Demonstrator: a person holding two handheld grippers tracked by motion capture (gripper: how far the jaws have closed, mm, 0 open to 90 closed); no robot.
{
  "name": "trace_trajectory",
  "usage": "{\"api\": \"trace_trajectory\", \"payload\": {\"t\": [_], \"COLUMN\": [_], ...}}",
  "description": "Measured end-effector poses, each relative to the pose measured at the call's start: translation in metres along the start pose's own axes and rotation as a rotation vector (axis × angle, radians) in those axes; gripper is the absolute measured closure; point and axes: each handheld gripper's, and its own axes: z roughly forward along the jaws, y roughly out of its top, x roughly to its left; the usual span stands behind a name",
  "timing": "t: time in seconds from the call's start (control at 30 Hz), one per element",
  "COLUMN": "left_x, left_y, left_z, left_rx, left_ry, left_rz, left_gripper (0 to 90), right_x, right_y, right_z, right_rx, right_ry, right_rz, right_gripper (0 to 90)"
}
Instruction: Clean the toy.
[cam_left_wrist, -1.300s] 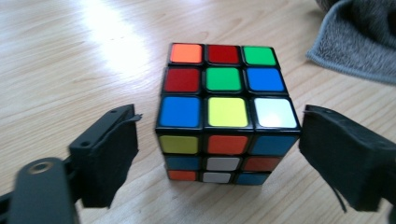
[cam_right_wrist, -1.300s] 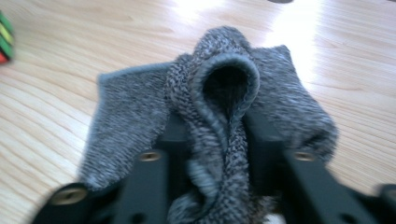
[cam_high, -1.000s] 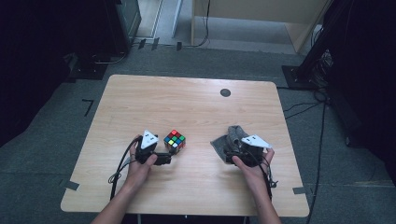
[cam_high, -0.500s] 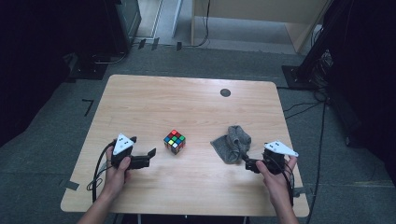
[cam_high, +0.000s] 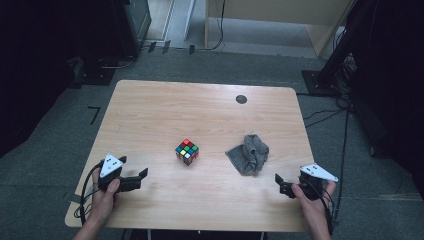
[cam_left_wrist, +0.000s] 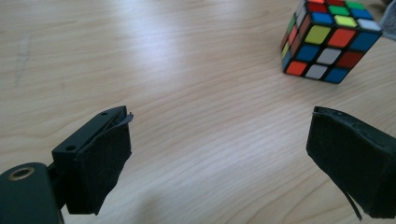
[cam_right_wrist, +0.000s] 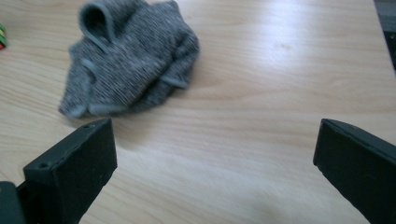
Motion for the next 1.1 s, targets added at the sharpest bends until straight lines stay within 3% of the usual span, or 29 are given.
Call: {"api": "trace_trajectory", "payload": {"t": [0.33, 0.57, 0.77, 0.97, 1.07, 1.1], "left_x": [0.019, 0.030, 0.030, 0.023, 0.025, 0.026], "left_y": [-0.020, -0.032, -0.036, -0.038, -0.037, -0.037], "left_z": [-0.019, -0.031, -0.033, -0.027, -0.023, -0.022], "left_rx": [0.028, 0.046, 0.081, 0.135, 0.190, 0.196], "left_ry": [0.067, 0.112, 0.125, 0.139, 0.137, 0.118], "left_rz": [-0.017, -0.010, 0.006, 0.074, 0.067, 0.053], "left_gripper": [6.7, 6.7, 6.8, 6.8, 8.0, 8.3], "right_x": [-0.029, -0.041, -0.041, -0.039, -0.039, -0.039], "right_y": [-0.025, -0.039, -0.046, -0.047, -0.048, -0.048], "right_z": [-0.009, -0.016, -0.012, -0.009, -0.010, -0.010], "right_rx": [0.043, 0.069, 0.121, 0.132, 0.135, 0.135], "right_ry": [-0.050, -0.082, -0.110, -0.111, -0.099, -0.099], "right_rz": [0.032, 0.052, 0.026, -0.009, -0.019, -0.019], "right_gripper": [0.0, 0.0, 0.0, 0.0, 0.0, 0.0]}}
